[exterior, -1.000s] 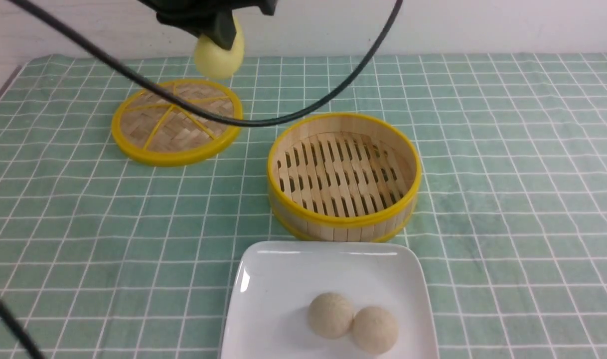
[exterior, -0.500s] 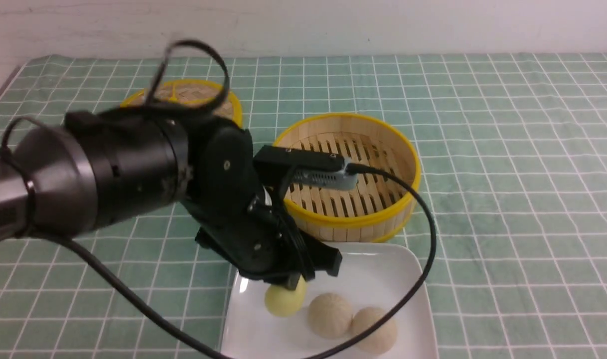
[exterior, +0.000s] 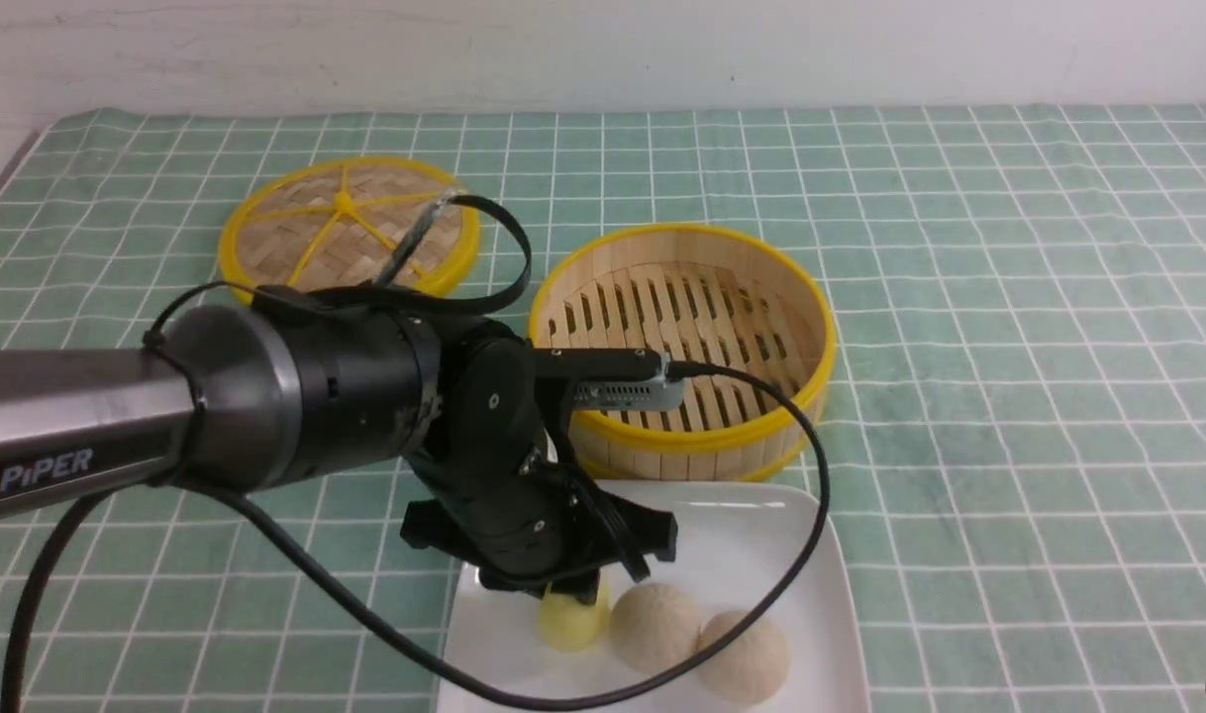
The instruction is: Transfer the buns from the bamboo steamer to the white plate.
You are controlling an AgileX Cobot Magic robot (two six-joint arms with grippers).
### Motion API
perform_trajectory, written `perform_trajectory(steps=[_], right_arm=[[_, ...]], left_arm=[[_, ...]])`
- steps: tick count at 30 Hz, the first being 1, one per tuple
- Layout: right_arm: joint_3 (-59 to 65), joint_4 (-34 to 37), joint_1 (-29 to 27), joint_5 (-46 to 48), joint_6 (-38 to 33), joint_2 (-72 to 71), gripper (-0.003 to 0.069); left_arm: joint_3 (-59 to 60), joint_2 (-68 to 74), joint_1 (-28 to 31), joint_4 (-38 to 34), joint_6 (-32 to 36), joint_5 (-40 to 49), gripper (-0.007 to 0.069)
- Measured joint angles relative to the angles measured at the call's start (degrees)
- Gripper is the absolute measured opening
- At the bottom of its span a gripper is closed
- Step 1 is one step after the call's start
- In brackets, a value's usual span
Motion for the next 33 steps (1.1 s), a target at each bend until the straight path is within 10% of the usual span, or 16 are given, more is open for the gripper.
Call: perform_trajectory(steps=[9,15,22,33], right_arm=[[-7.13,-0.24,0.0,14.31,2.15,-5.55,0.0053],[-8.5,-3.4,0.0,18.69,8.29,-16.06,0.0059],[-4.13,-5.29,0.0,3.53,17.39,-26.69,0.0063],[11.34,-6.41,0.0,-24.22,14.31,-26.19,-0.0005]], left_arm=[[-4.02,-2.4,0.0,0.67,-1.52,4.29,0.0461],[-6.56,-3.7,0.0,1.25,-1.52,5.9,0.0497],[-7.63,-3.7,0.0,1.86,-1.27,7.19,0.0452],[-7.63,-3.7,0.0,1.97,-1.09,7.68,0.0181]])
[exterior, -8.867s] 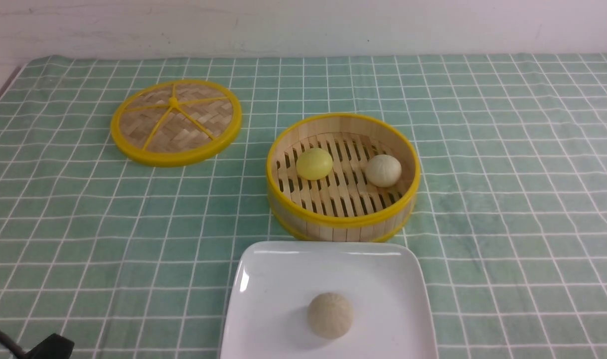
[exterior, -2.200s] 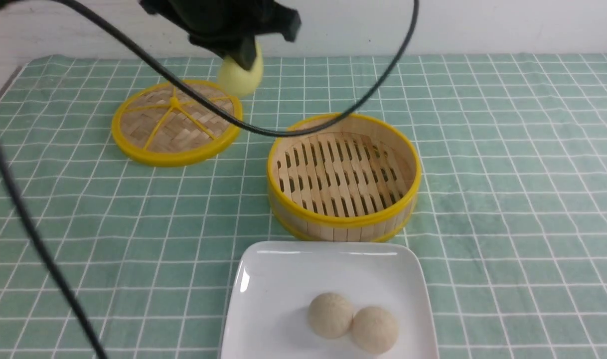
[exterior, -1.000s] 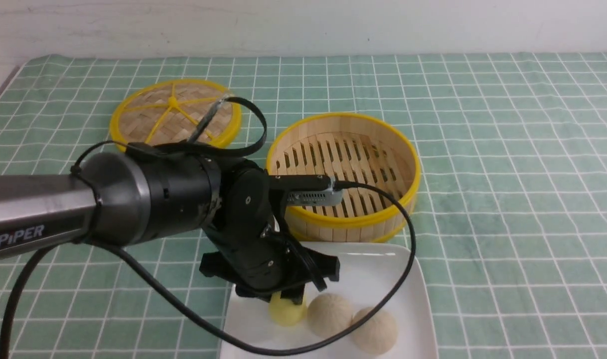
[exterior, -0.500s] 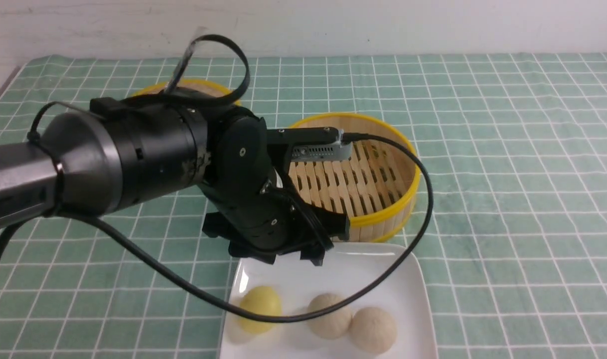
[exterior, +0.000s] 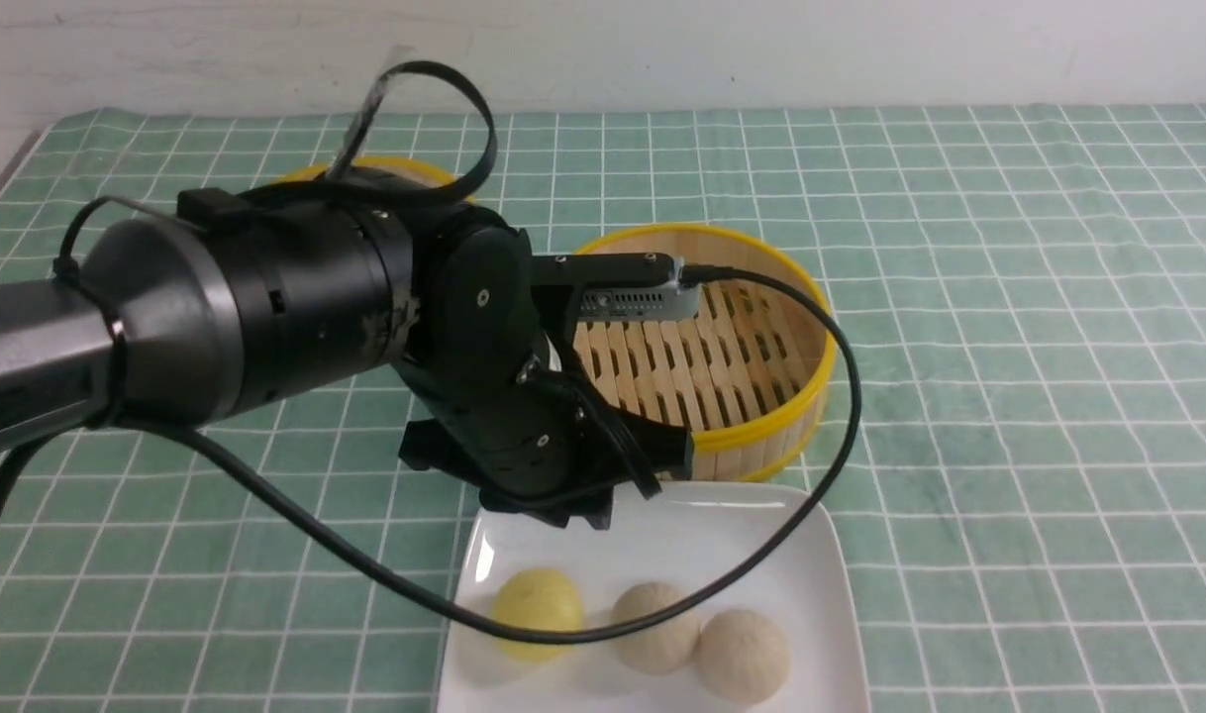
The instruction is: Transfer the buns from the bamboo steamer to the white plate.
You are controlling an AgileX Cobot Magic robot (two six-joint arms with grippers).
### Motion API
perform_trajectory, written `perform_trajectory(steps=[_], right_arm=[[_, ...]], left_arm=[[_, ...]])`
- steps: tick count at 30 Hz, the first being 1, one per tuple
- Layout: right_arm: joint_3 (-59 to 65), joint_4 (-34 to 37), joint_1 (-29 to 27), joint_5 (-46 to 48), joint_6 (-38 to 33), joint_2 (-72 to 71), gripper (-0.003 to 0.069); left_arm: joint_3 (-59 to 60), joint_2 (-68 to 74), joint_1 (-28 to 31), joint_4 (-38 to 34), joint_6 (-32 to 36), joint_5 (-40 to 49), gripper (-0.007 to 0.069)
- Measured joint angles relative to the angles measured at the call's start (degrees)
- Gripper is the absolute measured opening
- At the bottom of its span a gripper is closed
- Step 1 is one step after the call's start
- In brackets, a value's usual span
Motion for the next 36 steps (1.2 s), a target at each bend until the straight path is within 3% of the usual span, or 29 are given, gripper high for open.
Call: perform_trajectory(steps=[6,15,32,36], right_arm=[[0.4,-1.58,0.0,-1.62,-0.26,0.61,-0.0015],[0.44,-1.73,0.0,-1.74,-0.28,0.61,-0.0011],[1.53,-1.79,0.0,-2.14,-0.28,-0.01,-0.0004],[5.03,-1.79,-2.12,-3.35,-0.28,-2.4,-0.0001]], left_arm=[[0.0,0.0,0.0,0.04,0.6,1.0,0.0076],[0.0,0.0,0.0,0.11,5.5,2.53,0.0007],[0.0,0.0,0.0,0.38,5.84,3.86,0.0001],[0.0,0.0,0.0,0.38,5.84,3.88,0.0003]])
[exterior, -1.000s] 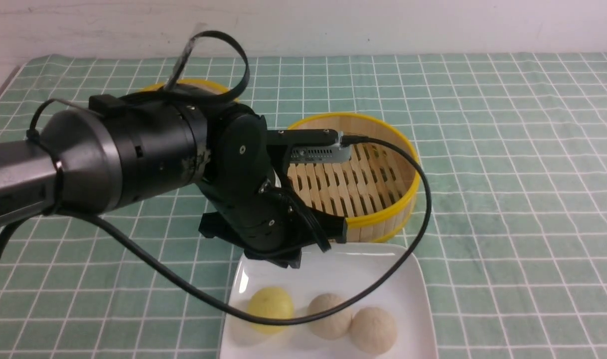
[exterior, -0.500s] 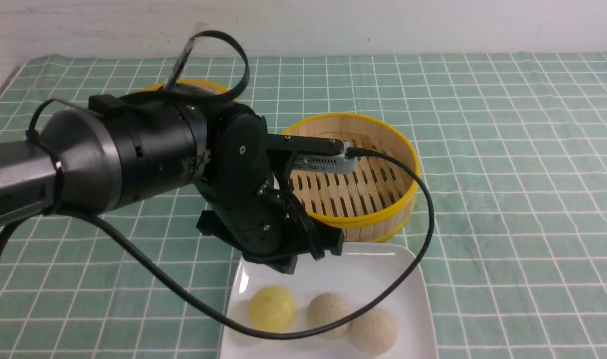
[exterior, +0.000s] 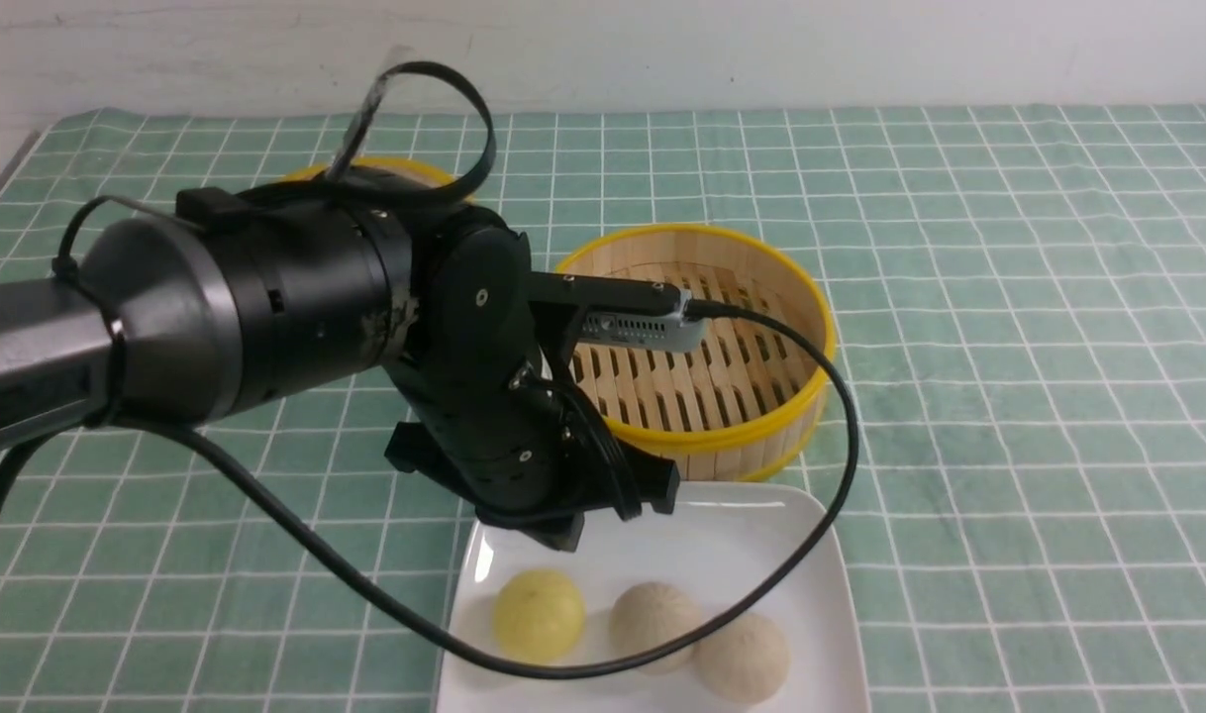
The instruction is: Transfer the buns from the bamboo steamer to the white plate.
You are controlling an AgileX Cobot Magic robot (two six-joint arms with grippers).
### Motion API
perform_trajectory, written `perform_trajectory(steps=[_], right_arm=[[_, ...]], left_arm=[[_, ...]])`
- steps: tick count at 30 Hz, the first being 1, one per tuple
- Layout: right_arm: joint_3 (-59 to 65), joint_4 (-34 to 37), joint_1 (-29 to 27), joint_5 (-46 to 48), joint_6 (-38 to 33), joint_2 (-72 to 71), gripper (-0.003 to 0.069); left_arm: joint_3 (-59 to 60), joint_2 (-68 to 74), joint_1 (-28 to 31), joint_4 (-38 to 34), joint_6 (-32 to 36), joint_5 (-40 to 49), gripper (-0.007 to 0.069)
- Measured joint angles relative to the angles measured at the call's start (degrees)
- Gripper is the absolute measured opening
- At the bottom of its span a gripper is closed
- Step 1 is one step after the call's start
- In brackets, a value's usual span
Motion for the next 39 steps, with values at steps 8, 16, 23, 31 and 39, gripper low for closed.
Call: perform_trajectory(steps=[8,16,23,31,39], right_arm=[[10.8,-1.66,-14.83,-0.25,0.0,-6.04,0.0002],[17.61,-3.24,-20.64,-1.05,0.0,-9.04,0.0007],[17.98,-3.37,-20.84,-2.64,0.0,-9.24,0.0013],[17.98,-3.37,-21.34,-2.64,0.0,-9.24,0.0014],[18.02,-3.37,-21.34,-2.64,0.0,-9.24,0.0025]], left_arm=[[0.0,0.0,0.0,0.9,-0.05,-0.25,0.0009],[0.0,-4.63,0.0,4.42,-0.05,0.05,0.0013],[0.0,-16.25,0.0,7.73,-0.05,1.05,0.0015],[0.0,-32.08,0.0,12.63,-0.05,5.41,0.0017],[13.66,-55.1,0.0,15.94,-1.15,6.76,0.0012]])
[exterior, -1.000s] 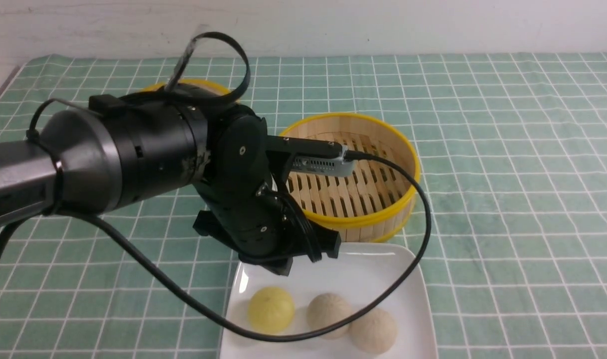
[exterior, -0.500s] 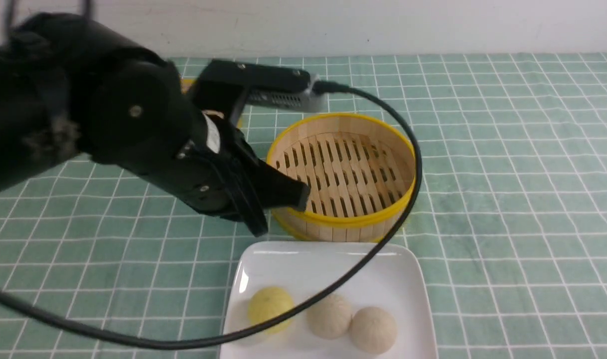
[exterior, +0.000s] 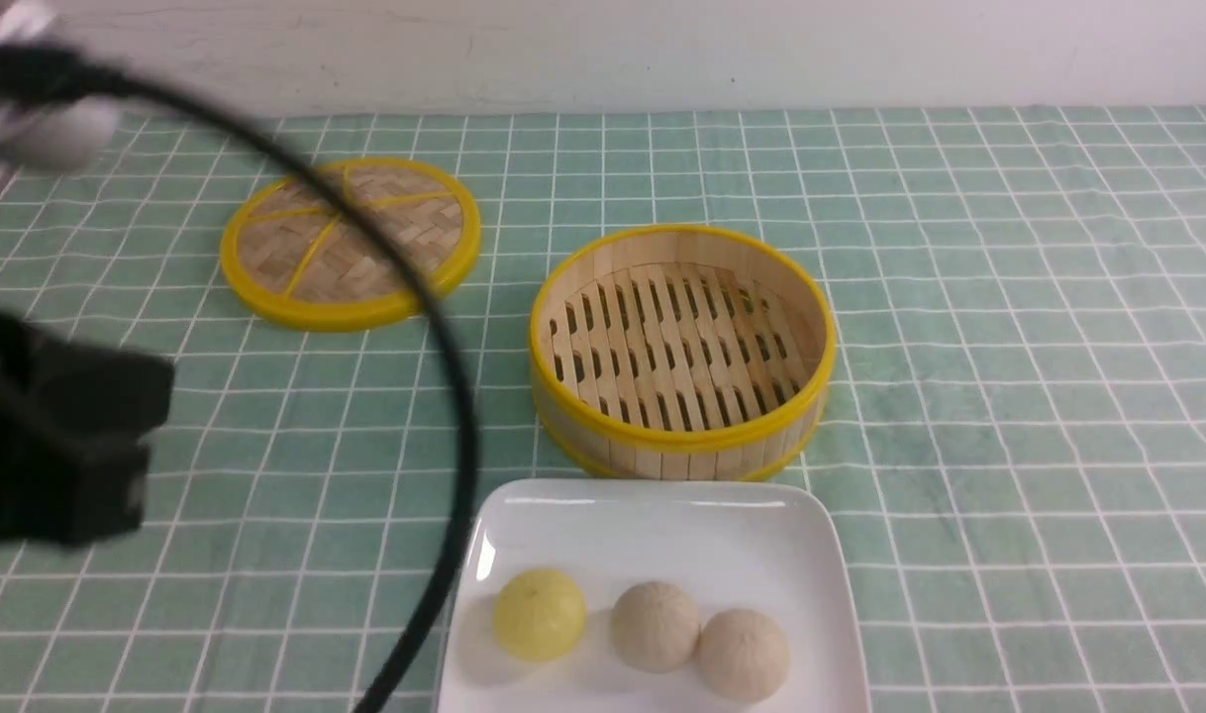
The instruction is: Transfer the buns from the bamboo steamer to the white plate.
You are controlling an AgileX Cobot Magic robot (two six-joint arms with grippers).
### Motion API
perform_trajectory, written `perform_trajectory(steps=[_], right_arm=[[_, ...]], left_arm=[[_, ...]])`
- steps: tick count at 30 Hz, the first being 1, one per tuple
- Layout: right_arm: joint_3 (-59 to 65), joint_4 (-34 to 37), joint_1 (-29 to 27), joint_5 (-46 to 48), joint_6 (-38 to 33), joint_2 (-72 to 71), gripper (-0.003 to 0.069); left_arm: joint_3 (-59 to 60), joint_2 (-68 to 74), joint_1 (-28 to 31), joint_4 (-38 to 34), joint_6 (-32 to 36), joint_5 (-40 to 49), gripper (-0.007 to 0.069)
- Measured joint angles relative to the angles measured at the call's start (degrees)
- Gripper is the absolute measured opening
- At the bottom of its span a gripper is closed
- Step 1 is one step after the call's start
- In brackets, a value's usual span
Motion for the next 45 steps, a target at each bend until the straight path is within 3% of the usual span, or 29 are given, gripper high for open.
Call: perform_trajectory(steps=[3,8,12,34,39,45], right_arm=[[0.0,0.0,0.0,0.0,0.0,0.0,0.0028],[0.0,-0.01,0.0,0.0,0.0,0.0,0.0038],[0.0,-0.01,0.0,0.0,0.0,0.0,0.0041],[0.0,-0.01,0.0,0.0,0.0,0.0,0.0067],[0.0,-0.01,0.0,0.0,0.0,0.0,0.0072],[0.0,-0.01,0.0,-0.03,0.05,0.0,0.0072]], left_arm=[[7.19,-6.31,0.0,-0.07,-3.27,-4.98,0.0012],[17.45,-14.1,0.0,-0.18,-13.94,-21.38,0.0016],[20.31,-15.1,0.0,-0.09,-16.94,-26.39,0.002],[23.51,-15.7,0.62,1.29,-15.86,-24.09,0.004],[28.35,-19.26,5.89,-0.74,-11.21,-28.23,0.0044],[39.26,-27.63,20.78,-6.1,-2.15,-33.0,0.0044]])
